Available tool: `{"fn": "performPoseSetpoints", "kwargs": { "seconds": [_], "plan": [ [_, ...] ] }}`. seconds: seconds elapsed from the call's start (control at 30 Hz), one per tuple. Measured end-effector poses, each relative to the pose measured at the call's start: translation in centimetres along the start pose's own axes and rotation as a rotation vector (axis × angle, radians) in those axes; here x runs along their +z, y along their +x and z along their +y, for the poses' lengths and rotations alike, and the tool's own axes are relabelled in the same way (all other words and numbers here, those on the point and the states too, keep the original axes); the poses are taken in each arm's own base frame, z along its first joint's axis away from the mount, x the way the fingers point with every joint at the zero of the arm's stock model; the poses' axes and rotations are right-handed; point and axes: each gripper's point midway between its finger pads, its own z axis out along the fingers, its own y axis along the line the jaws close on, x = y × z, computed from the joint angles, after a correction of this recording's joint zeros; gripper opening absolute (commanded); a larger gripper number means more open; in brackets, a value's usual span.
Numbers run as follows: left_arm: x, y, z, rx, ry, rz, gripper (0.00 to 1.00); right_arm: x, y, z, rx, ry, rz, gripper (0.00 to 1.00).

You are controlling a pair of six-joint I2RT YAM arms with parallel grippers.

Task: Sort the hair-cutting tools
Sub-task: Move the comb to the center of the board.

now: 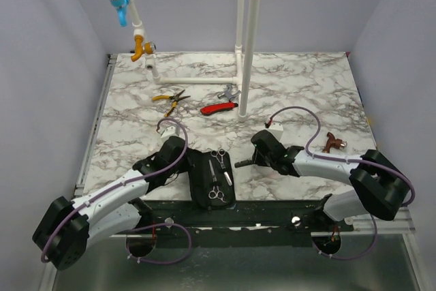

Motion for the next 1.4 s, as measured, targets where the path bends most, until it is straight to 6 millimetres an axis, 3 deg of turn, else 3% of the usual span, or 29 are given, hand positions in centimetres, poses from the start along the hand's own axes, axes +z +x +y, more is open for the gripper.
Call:
{"fn": "performPoseSetpoints", "kwargs": {
  "seconds": [0.43,0.63,0.87,1.07,1.27,1.4],
  "plan": [
    [3.3,-1.5,-4.1,-0.002,0.042,0.027,0.03,-4.1,4.8,-0.1,0.043,-0.055,0.087,0.38],
    [4.8,-2.7,-5.0,0.004,0.030,0.019,0.04,-5.3,6.1,-0.6,0.065,-0.062,0.117,0.38],
    [6.4,-3.8,-5.6,-0.002,0.032,0.001,0.04,-6.8,8.4,0.5,0.040,-0.092,0.160,0.40],
    [6.4,-4.1,-5.8,0.009,0.045,-0.010,0.04,-7.6,8.7,-0.4,0.007,-0.031,0.179,0.48],
    [6.2,-4.2,-5.4,0.005,0.053,-0.023,0.05,-7.8,8.9,-2.4,-0.056,0.058,0.183,0.52],
    [6.2,-4.1,-5.4,0.002,0.060,-0.022,0.08,-8.0,9.0,-2.5,-0.076,0.066,0.190,0.52]
  ]
}}
